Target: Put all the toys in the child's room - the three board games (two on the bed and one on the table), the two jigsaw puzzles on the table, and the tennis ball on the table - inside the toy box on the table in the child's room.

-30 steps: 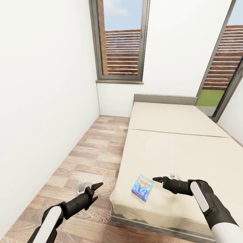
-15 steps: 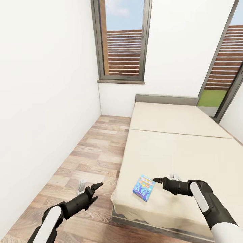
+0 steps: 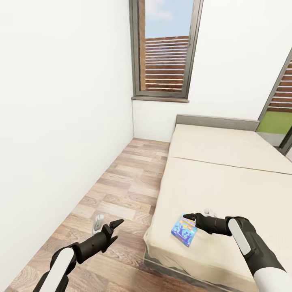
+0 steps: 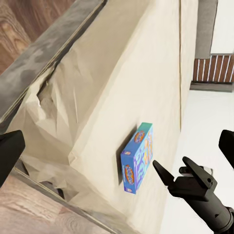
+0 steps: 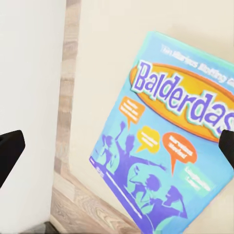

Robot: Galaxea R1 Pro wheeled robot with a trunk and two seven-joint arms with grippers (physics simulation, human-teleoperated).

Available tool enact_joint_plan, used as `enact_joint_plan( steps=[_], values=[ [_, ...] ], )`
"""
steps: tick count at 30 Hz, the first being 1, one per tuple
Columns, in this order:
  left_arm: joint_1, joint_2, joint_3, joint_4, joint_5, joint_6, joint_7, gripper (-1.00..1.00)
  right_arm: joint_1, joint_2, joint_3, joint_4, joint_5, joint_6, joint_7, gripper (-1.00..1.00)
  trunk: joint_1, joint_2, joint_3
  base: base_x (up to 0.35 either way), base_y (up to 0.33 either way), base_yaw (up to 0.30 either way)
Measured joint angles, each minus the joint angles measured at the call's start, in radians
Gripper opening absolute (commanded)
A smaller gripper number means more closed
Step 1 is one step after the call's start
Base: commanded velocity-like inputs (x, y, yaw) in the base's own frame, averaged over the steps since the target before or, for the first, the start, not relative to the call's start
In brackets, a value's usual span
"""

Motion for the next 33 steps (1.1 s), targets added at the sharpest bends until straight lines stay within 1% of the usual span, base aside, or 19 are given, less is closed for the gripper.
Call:
enact_joint_plan(
  steps=[11, 33],
  values=[
    [0.000, 0.000, 0.000, 0.000, 0.001, -0.001, 0.000, 1.00, 0.000, -0.001, -0.003, 0.001, -0.001, 0.001, 0.002, 1.00, 0.000, 0.000, 0.001, 0.000, 0.000, 0.092],
    [0.000, 0.000, 0.000, 0.000, 0.001, -0.001, -0.003, 1.00, 0.000, 0.000, -0.004, 0.001, -0.002, 0.000, 0.002, 1.00, 0.000, 0.000, 0.001, 0.000, 0.000, 0.012]
  ],
)
